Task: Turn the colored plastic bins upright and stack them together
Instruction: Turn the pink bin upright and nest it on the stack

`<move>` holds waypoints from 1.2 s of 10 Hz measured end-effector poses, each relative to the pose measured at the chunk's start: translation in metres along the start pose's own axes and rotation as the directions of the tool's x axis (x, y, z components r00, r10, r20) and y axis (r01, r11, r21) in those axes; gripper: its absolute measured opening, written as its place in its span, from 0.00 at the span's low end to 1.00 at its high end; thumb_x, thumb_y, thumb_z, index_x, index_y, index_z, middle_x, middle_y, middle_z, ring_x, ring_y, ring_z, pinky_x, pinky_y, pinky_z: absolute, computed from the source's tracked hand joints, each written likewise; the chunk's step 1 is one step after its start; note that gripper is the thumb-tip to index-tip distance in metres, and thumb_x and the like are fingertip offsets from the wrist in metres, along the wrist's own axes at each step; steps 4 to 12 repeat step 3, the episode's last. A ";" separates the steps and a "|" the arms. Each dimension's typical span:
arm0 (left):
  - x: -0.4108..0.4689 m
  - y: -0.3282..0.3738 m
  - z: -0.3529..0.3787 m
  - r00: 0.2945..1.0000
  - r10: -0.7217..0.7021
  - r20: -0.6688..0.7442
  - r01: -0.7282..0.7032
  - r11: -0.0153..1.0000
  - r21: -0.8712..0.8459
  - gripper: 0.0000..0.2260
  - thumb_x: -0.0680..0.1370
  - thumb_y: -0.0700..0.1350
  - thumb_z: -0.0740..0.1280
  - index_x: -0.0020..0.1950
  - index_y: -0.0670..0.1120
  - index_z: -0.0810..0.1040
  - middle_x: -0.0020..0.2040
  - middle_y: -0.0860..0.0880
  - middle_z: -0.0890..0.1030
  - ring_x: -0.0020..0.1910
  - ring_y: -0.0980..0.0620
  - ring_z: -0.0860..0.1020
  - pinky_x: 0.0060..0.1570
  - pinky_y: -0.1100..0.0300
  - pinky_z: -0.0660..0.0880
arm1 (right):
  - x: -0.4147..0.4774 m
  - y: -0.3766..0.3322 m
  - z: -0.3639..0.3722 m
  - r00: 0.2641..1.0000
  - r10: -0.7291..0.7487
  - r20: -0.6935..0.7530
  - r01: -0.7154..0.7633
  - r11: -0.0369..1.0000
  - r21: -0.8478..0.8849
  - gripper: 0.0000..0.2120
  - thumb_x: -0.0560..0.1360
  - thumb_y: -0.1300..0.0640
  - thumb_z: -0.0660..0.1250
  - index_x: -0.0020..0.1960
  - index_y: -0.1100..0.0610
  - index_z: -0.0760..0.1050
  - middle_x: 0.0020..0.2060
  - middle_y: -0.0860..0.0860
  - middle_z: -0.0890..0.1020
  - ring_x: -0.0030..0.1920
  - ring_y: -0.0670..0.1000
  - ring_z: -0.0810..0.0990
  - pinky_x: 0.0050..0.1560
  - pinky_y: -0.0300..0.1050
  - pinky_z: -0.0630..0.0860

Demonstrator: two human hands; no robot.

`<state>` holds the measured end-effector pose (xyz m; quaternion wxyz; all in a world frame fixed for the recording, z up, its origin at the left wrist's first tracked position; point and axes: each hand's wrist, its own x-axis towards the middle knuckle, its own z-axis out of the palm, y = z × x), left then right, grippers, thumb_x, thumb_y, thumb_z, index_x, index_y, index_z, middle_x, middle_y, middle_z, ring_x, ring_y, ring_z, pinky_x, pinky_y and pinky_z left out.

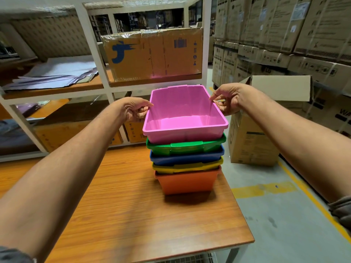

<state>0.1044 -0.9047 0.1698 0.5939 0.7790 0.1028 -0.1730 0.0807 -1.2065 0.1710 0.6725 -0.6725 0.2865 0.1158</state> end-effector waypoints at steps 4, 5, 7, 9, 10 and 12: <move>-0.009 -0.013 0.002 0.979 0.110 -0.169 -0.149 0.960 -0.236 0.08 0.77 0.38 0.72 0.54 0.45 0.80 0.55 0.46 0.83 0.52 0.52 0.83 0.54 0.60 0.80 | -0.004 0.011 -0.012 0.997 -0.046 -0.058 0.050 0.997 0.065 0.03 0.77 0.63 0.68 0.45 0.59 0.75 0.24 0.50 0.78 0.25 0.45 0.78 0.37 0.34 0.79; -0.009 -0.013 0.002 0.979 0.110 -0.169 -0.149 0.960 -0.236 0.08 0.77 0.38 0.72 0.54 0.45 0.80 0.55 0.46 0.83 0.52 0.52 0.83 0.54 0.60 0.80 | -0.004 0.011 -0.012 0.997 -0.046 -0.058 0.050 0.997 0.065 0.03 0.77 0.63 0.68 0.45 0.59 0.75 0.24 0.50 0.78 0.25 0.45 0.78 0.37 0.34 0.79; -0.009 -0.013 0.002 0.979 0.110 -0.169 -0.149 0.960 -0.236 0.08 0.77 0.38 0.72 0.54 0.45 0.80 0.55 0.46 0.83 0.52 0.52 0.83 0.54 0.60 0.80 | -0.004 0.011 -0.012 0.997 -0.046 -0.058 0.050 0.997 0.065 0.03 0.77 0.63 0.68 0.45 0.59 0.75 0.24 0.50 0.78 0.25 0.45 0.78 0.37 0.34 0.79; -0.009 -0.013 0.002 0.979 0.110 -0.169 -0.149 0.960 -0.236 0.08 0.77 0.38 0.72 0.54 0.45 0.80 0.55 0.46 0.83 0.52 0.52 0.83 0.54 0.60 0.80 | -0.004 0.011 -0.012 0.997 -0.046 -0.058 0.050 0.997 0.065 0.03 0.77 0.63 0.68 0.45 0.59 0.75 0.24 0.50 0.78 0.25 0.45 0.78 0.37 0.34 0.79; -0.009 -0.013 0.002 0.979 0.110 -0.169 -0.149 0.960 -0.236 0.08 0.77 0.38 0.72 0.54 0.45 0.80 0.55 0.46 0.83 0.52 0.52 0.83 0.54 0.60 0.80 | -0.004 0.011 -0.012 0.997 -0.046 -0.058 0.050 0.997 0.065 0.03 0.77 0.63 0.68 0.45 0.59 0.75 0.24 0.50 0.78 0.25 0.45 0.78 0.37 0.34 0.79; -0.009 -0.013 0.002 0.979 0.110 -0.169 -0.149 0.960 -0.236 0.08 0.77 0.38 0.72 0.54 0.45 0.80 0.55 0.46 0.83 0.52 0.52 0.83 0.54 0.60 0.80 | -0.004 0.011 -0.012 0.997 -0.046 -0.058 0.050 0.997 0.065 0.03 0.77 0.63 0.68 0.45 0.59 0.75 0.24 0.50 0.78 0.25 0.45 0.78 0.37 0.34 0.79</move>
